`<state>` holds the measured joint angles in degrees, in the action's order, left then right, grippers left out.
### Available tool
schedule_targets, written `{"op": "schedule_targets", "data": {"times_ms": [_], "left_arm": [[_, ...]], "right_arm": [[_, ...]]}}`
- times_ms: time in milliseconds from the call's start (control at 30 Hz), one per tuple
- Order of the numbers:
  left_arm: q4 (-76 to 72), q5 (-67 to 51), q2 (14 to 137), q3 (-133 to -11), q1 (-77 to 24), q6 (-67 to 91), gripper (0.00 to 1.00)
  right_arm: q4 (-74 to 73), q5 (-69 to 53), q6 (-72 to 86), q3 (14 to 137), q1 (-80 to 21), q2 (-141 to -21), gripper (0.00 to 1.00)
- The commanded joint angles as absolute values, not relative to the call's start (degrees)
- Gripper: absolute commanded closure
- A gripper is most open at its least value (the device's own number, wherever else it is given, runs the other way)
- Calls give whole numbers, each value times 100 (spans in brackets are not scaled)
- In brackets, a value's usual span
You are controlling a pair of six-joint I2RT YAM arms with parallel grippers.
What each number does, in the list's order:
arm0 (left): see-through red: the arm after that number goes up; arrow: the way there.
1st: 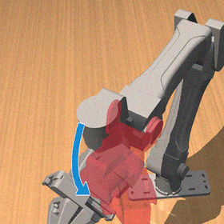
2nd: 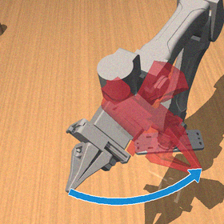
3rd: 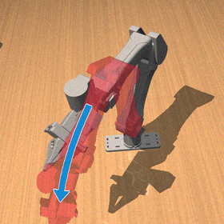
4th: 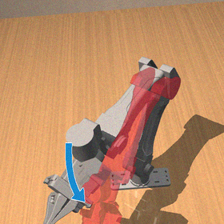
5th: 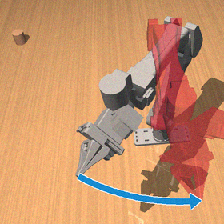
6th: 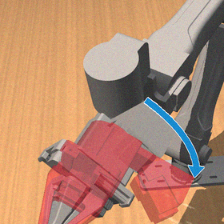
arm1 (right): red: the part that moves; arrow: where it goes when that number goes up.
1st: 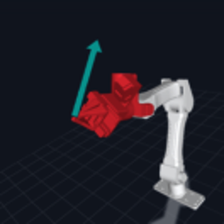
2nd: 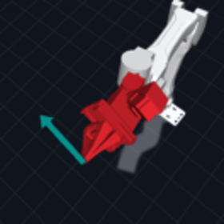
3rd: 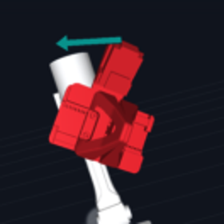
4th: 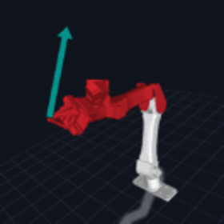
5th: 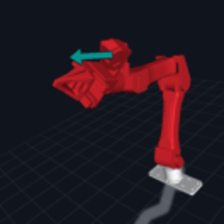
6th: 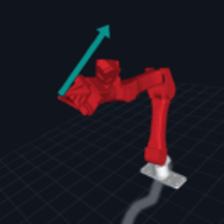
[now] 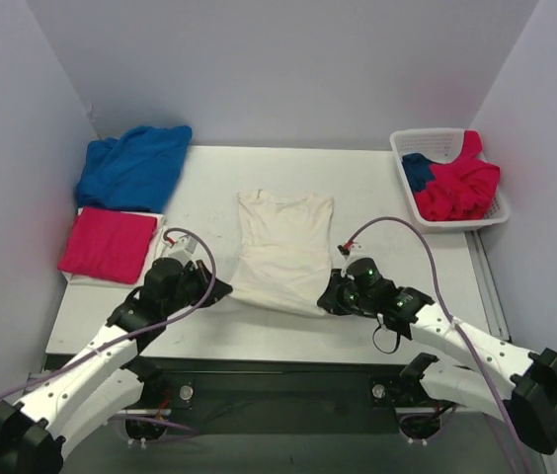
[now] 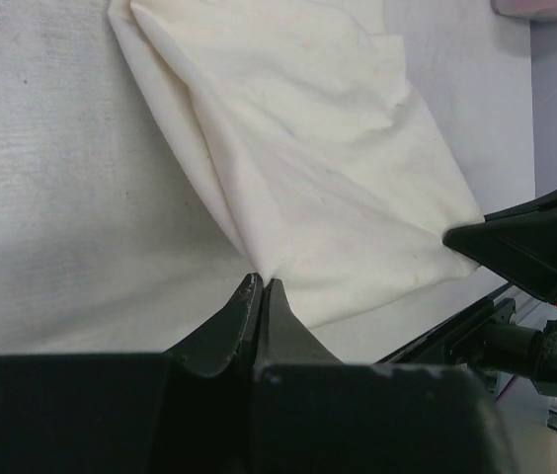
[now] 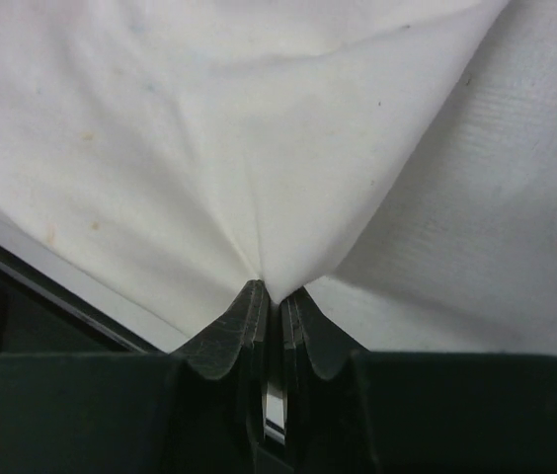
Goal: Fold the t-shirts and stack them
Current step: Grab one side of the 2/3 rectangular tshirt with both arms
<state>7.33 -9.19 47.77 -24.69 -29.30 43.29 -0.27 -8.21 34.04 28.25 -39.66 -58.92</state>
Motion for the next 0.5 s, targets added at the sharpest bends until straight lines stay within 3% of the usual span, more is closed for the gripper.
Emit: {"op": "schedule_targets", "data": {"times_ms": [0,467], "left_arm": [[1599,-466,4115,-2435,-2979,4403,100],[3251,-97,1873,-2574,-3173,4702,100]], "right_arm": [[-799,-343,3594,2742,-4209,-5337,100],[-2082,1115,4210,3076,-5932,-4113,100]]}}
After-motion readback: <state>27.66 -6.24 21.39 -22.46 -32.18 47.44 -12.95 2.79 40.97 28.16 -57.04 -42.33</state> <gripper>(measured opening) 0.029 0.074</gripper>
